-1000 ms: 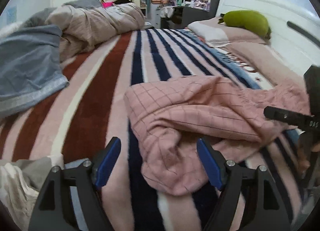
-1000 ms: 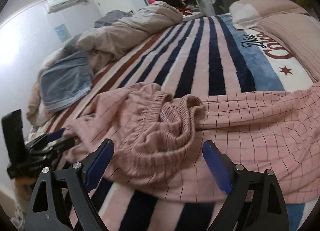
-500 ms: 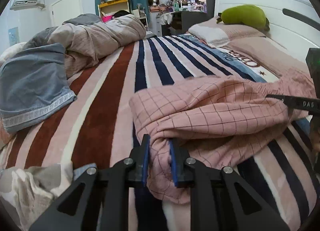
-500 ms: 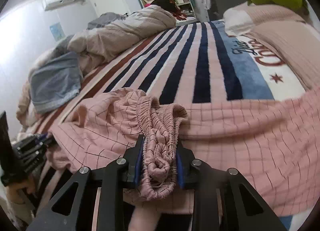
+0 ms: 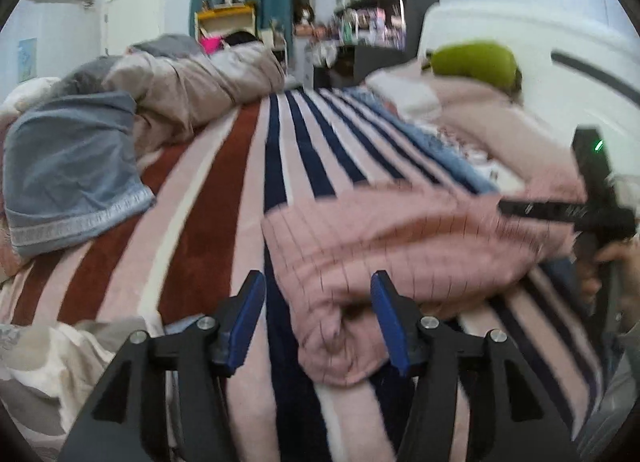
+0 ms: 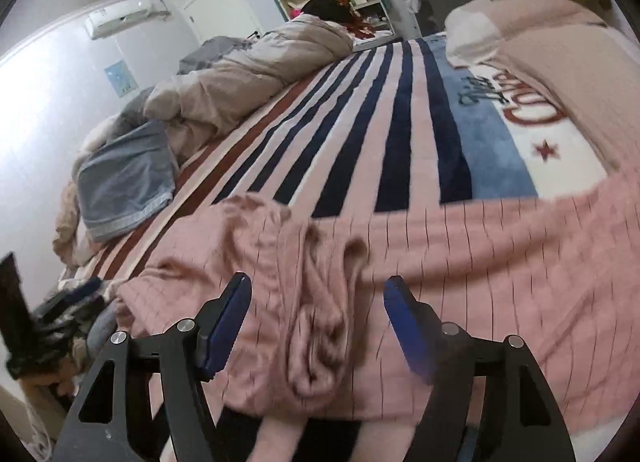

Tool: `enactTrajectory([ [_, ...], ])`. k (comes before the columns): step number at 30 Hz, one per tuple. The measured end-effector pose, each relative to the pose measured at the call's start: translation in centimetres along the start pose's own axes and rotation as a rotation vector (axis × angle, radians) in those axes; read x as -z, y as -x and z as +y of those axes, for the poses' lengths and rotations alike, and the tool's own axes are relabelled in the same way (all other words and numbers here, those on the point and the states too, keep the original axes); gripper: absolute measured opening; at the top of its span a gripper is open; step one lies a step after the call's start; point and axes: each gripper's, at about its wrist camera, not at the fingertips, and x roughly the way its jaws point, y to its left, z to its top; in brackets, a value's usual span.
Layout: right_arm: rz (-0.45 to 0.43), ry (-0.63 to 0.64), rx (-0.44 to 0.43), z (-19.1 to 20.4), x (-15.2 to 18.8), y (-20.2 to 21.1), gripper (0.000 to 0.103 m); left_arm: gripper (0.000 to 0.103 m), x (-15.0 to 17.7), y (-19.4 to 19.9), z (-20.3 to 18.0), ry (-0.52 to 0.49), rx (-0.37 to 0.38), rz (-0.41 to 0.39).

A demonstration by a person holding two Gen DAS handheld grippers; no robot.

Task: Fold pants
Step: 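Grasp the folded waistband edge with the right tool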

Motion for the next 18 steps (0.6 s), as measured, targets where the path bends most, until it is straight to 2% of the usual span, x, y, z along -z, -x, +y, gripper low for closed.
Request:
enactTrajectory([
  [4, 0.062, 0.043, 0.017, 0.3, -1.4, -2.5, 0.07, 0.053, -0.9, -0.1, 0.5, 0.06, 0.009, -0.03],
  [8, 0.162, 0.044, -0.032, 0.2, -1.3, -5.9, 0.067, 0.054, -0.6, -1.5, 0.6, 0.094, 0.029, -0.003],
  [10, 0.147, 0.087, 0.006, 0.6, -1.1, -6.3, 0.032, 0.054, -0.3, -2.3, 0.6, 0.105, 0.03, 0.031],
  [11, 0.137, 0.096, 0.014, 0.7, -0.9, -6.3, 0.029, 0.054, -0.2, -2.7, 0.6, 0.106, 0.028, 0.047],
  [13, 0.099, 0.076, 0.011, 0.5, -0.9, -5.6, 0.018, 0.054, -0.1, -3.3, 0.4, 0.102, 0.026, 0.066],
  [18, -0.013, 0.017, 0.03, -0.7, -1.4, -2.8, 0.011, 0.058, -0.8, -4.1, -0.3, 0.087, -0.005, 0.065],
])
